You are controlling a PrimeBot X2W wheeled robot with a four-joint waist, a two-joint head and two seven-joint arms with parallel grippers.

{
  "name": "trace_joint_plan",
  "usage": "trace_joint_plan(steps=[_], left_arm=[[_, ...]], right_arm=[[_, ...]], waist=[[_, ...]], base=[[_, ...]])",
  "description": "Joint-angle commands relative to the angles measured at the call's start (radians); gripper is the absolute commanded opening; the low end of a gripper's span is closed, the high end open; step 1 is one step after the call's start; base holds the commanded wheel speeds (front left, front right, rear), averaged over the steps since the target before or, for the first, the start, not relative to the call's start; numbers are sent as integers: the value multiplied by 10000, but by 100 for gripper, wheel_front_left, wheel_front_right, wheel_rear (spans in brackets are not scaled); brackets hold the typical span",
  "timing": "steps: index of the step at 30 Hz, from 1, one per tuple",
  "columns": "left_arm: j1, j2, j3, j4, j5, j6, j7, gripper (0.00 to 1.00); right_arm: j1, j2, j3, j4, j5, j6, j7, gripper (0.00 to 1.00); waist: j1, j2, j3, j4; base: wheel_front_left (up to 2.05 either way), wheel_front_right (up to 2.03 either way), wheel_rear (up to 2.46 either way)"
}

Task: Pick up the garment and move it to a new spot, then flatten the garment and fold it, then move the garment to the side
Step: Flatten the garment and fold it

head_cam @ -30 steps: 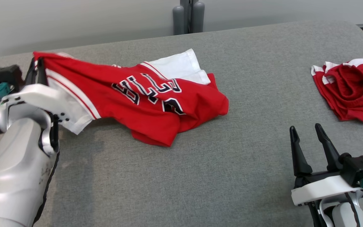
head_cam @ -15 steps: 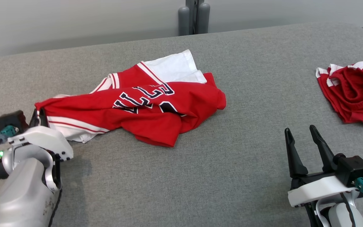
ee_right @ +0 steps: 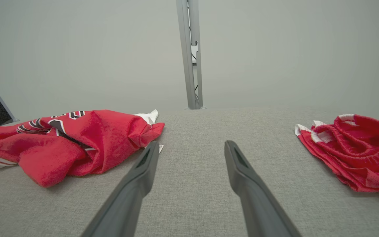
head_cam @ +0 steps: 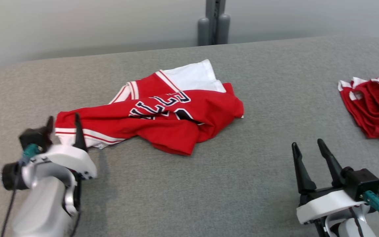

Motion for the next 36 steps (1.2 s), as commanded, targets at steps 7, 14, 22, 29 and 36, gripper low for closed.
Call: trace_joint_plan(steps=[7,14,22,29,36], left_arm=[[1622,-688,229,-1739,739,-81,-44,100],[2829,-1426,409,-3048,1423,-217,-44,100],[3059,-1824,378,-3477,1901,-498,-45,100],[2891,-1927,397,-3652,2093,-602,-45,100],[2867,-1968,508,-3689,2089,-629,-45,100]], right_arm=[[-393,-49,351,846,73,-3,-46,100],[-1320,-46,693,2450,637,-3,-30,100],[-2746,-49,1386,4587,1523,-1,-26,100],[-3705,-52,1593,5947,2028,-1,-26,100],[-4311,-55,1023,6761,1800,-1,-26,4]], waist=[[0,0,-230,970],[0,0,-227,1801],[0,0,76,2632],[0,0,476,3188],[0,0,706,3436]], base=[[0,0,0],[0,0,0],[0,0,0],[0,0,0],[0,0,0]])
